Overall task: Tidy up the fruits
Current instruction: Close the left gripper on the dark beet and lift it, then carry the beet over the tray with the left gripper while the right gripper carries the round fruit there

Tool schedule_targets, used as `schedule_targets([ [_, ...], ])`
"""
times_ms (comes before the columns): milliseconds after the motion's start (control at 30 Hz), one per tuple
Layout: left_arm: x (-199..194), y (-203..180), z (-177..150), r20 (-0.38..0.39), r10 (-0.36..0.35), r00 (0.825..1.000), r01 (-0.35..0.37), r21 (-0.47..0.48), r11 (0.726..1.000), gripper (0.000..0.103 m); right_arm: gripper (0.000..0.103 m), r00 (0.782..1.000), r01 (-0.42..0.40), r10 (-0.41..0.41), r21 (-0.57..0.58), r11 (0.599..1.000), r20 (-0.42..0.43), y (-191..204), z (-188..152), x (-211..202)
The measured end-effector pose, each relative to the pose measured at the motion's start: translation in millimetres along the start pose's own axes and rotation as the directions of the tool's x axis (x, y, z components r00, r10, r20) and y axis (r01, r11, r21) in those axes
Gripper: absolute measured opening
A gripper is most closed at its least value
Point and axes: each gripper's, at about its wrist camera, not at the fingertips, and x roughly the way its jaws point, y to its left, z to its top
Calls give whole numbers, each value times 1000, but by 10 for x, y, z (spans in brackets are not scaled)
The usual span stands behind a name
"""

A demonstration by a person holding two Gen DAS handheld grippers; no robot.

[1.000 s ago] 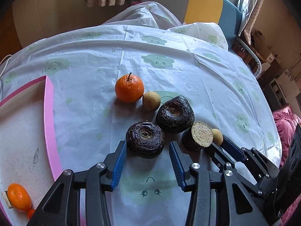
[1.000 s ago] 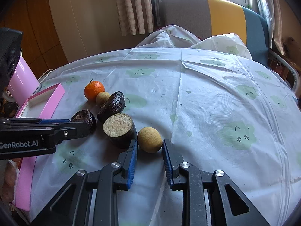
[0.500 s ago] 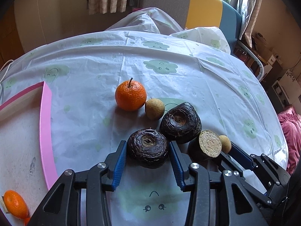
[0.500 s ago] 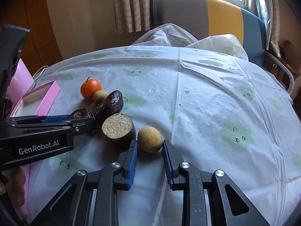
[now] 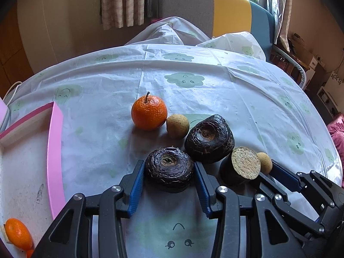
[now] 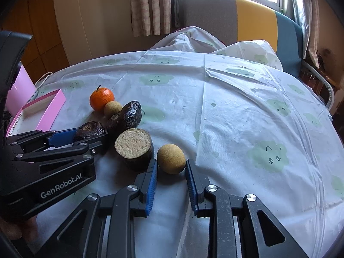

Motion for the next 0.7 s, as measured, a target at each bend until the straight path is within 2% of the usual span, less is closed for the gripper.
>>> schedule_targets([
  [300, -116, 51, -18, -21, -5, 1000, 4, -20, 1000, 45, 27, 1000, 3, -3, -2, 1000, 11, -2, -16, -5],
  [533, -457, 90, -67, 31, -10, 999, 11, -22, 1000, 45, 27, 1000, 7, -7, -6, 1000, 15, 16, -20, -16],
  [700, -764, 263, -130, 70, 6, 998, -2, -49, 999, 45, 26, 1000, 12, -12, -9, 1000, 16, 14, -36, -54],
])
